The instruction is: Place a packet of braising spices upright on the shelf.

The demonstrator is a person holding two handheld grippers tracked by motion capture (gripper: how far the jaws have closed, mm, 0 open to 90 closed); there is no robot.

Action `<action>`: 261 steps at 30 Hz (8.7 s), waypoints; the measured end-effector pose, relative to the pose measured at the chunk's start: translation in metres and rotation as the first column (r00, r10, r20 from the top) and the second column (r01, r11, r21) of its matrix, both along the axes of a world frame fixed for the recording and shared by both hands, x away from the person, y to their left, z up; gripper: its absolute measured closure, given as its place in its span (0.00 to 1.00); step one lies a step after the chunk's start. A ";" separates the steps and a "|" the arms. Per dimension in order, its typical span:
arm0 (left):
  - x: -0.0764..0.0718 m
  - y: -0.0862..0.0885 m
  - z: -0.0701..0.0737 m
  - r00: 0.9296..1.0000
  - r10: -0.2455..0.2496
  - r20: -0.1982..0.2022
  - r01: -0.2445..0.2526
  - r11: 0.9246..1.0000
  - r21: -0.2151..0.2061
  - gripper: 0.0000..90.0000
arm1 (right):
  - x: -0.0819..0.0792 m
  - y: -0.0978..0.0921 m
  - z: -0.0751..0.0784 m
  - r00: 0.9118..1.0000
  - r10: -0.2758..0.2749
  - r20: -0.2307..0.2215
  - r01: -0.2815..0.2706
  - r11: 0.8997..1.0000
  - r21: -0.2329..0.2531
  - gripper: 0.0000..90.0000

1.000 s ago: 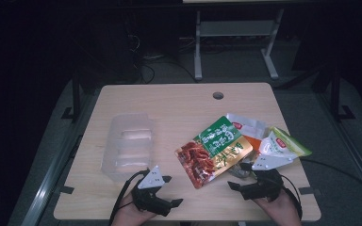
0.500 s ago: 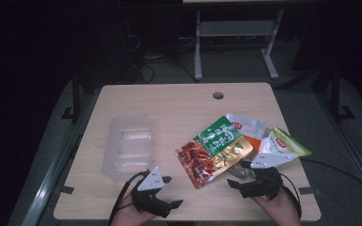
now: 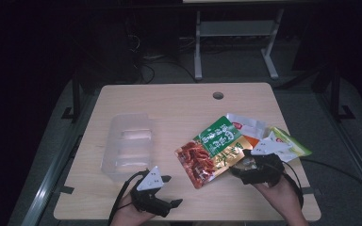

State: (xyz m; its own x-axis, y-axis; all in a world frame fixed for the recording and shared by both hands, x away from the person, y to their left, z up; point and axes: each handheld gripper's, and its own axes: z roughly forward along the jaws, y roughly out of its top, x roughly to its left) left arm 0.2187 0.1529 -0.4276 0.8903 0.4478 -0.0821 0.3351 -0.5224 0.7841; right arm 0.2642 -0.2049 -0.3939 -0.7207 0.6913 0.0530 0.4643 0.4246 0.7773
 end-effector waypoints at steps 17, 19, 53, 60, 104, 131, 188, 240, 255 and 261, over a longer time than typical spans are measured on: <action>0.002 -0.001 0.000 1.000 -0.003 0.000 0.003 1.000 -0.007 0.20 | 0.066 -0.002 0.029 0.998 -0.038 -0.052 0.033 0.995 -0.092 0.26; 0.002 -0.001 0.001 1.000 -0.008 0.000 0.008 1.000 -0.005 0.20 | 0.074 -0.001 0.031 0.997 -0.037 -0.072 0.029 0.995 -0.099 0.26; 0.003 -0.002 0.000 1.000 -0.002 -0.003 0.002 1.000 0.002 0.20 | 0.123 0.002 -0.006 0.943 -0.076 -0.325 -0.006 0.970 -0.245 0.39; 0.002 -0.001 0.002 1.000 0.000 0.004 0.000 1.000 0.005 0.20 | 0.123 0.009 -0.009 0.940 -0.057 -0.337 -0.038 0.962 -0.270 0.54; 0.002 -0.003 0.002 1.000 0.002 0.002 -0.002 1.000 -0.001 0.21 | 0.121 0.002 0.002 0.909 0.055 -0.412 -0.085 0.995 -0.056 0.98; 0.004 -0.001 0.002 1.000 0.010 0.002 -0.010 1.000 -0.008 0.22 | 0.090 0.031 0.066 0.955 0.157 -0.251 -0.188 0.977 -0.102 1.00; 0.107 -0.072 0.049 0.997 0.059 -0.053 -0.062 0.996 -0.066 0.33 | 0.063 0.036 0.124 0.907 0.401 -0.128 -0.421 0.867 -0.267 1.00; 0.098 -0.067 0.051 0.999 -0.022 0.033 0.022 1.000 -0.003 0.98 | 0.067 -0.007 0.090 0.963 0.225 -0.147 -0.232 0.972 -0.035 0.45; 0.096 -0.067 0.052 0.999 -0.018 0.041 0.017 1.000 0.016 0.98 | 0.054 -0.019 0.048 0.971 0.194 -0.138 -0.192 0.981 0.029 0.40; 0.095 -0.066 0.052 0.999 -0.014 0.040 0.014 1.000 0.014 0.98 | 0.051 -0.012 0.028 0.969 0.206 -0.138 -0.202 0.978 0.046 0.50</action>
State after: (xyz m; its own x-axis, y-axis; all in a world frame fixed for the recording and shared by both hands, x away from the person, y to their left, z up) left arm 0.3137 0.0870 -0.3761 0.8990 0.4361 -0.0403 0.2962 -0.5375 0.7896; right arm 0.3147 -0.2165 -0.3662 -0.8299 0.5267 0.1840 0.4766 0.4980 0.7245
